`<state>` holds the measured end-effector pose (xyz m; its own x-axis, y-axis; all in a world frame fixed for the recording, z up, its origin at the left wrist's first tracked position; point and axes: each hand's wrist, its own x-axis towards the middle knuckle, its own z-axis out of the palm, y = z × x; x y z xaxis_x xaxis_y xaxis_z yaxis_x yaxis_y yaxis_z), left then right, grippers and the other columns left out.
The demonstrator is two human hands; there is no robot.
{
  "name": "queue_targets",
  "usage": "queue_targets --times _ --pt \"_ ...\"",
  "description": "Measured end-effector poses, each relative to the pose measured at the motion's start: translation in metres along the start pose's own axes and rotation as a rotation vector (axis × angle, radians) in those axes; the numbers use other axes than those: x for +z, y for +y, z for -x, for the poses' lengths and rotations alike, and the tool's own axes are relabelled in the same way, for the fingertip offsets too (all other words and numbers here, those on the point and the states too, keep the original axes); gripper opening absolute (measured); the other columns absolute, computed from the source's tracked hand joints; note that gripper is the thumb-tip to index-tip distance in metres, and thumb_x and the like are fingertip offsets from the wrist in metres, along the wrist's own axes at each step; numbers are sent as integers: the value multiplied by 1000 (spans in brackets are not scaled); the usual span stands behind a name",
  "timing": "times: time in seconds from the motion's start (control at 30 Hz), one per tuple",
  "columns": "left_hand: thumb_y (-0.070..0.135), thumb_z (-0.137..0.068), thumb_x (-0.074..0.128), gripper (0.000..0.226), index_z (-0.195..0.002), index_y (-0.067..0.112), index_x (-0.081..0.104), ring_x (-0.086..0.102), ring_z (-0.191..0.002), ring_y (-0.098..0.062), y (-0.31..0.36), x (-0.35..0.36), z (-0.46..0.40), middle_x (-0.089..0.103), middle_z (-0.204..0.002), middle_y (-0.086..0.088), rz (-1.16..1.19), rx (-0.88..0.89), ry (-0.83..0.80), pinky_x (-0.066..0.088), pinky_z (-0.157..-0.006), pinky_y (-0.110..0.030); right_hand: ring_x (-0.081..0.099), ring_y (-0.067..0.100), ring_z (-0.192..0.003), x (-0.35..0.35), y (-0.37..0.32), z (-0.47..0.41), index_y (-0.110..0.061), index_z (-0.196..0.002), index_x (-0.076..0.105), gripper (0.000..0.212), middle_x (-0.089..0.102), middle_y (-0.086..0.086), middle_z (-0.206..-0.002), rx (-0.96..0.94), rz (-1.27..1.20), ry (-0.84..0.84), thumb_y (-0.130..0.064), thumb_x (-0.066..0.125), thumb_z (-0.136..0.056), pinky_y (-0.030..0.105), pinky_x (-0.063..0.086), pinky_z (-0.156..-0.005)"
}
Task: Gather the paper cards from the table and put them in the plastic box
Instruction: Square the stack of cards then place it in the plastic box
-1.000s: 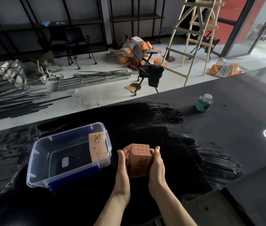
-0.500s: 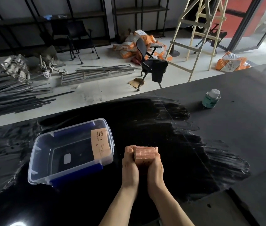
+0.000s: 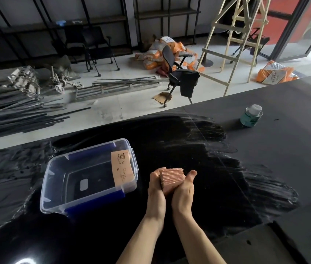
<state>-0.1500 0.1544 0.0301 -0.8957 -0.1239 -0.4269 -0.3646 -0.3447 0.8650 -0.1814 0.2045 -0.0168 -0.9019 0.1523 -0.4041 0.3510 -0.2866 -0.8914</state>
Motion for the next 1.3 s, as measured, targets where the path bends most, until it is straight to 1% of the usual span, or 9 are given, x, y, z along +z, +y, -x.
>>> queue_targets --times 0.1,0.2,0.3,0.43,0.53,0.7,0.83,1.07,1.3 --pt "74 -91 21 72 -132 33 64 65 -119 -16 -8 -15 2 72 -126 2 -52 -41 -56 53 -97 -34 76 25 -64 -6 -10 -10 -11 -67 73 92 78 8 -64 -11 13 112 -78 16 -91 40 60 -68" --pt "40 -96 51 34 -129 43 58 66 -117 -10 -16 -32 12 70 -124 12 -214 172 -141 59 -87 -27 77 21 -64 -8 -8 -12 -12 -72 73 86 78 3 -62 53 -42 169 -76 19 -94 39 60 -70" --pt "8 -74 72 70 -130 45 51 60 -122 -6 -23 -47 19 64 -125 17 -584 400 -73 53 -97 -22 75 37 -87 -8 -9 -12 -7 -102 74 85 80 16 -85 194 -118 204 -74 23 -96 51 61 -87" --pt "28 -80 82 62 -123 55 47 57 -117 10 -17 -50 19 61 -122 25 -810 552 76 46 -92 -4 77 32 -65 -5 -14 -8 -6 -97 71 76 79 11 -64 324 -230 184 -71 32 -97 34 60 -57" --pt "42 -85 75 54 -127 54 45 53 -110 20 -9 -55 15 58 -116 30 -971 573 96 42 -83 3 77 30 -58 -7 -19 -5 -7 -94 71 73 79 11 -60 343 -190 142 -70 35 -97 34 57 -58" --pt "35 -85 74 60 -135 45 42 51 -115 4 5 -64 9 57 -126 21 -1231 584 50 45 -94 -15 77 12 -91 -30 -25 -1 -32 -101 79 66 82 -5 -96 -170 51 47 -74 28 -95 38 55 -89" --pt "25 -84 77 66 -139 39 44 51 -124 -6 3 -61 3 57 -131 16 -1344 550 -16 50 -104 -30 72 7 -90 -32 -18 -3 -30 -98 77 30 78 -5 -91 -423 355 -79 -43 51 -104 26 53 -77" --pt "16 -82 77 66 -138 36 47 48 -127 -3 -28 -63 6 52 -135 15 -874 441 116 50 -101 -22 54 -1 -56 -35 -3 -11 -13 -82 62 29 62 -2 -68 -383 434 -38 -29 56 -105 19 49 -51" --pt "57 -95 51 27 -110 39 64 63 -108 -2 -29 -30 -1 69 -111 18 -105 251 382 51 -73 -12 47 -1 -50 -32 1 -12 -15 -79 57 31 56 -6 -62 -419 408 -18 -25 49 -107 17 44 -46"
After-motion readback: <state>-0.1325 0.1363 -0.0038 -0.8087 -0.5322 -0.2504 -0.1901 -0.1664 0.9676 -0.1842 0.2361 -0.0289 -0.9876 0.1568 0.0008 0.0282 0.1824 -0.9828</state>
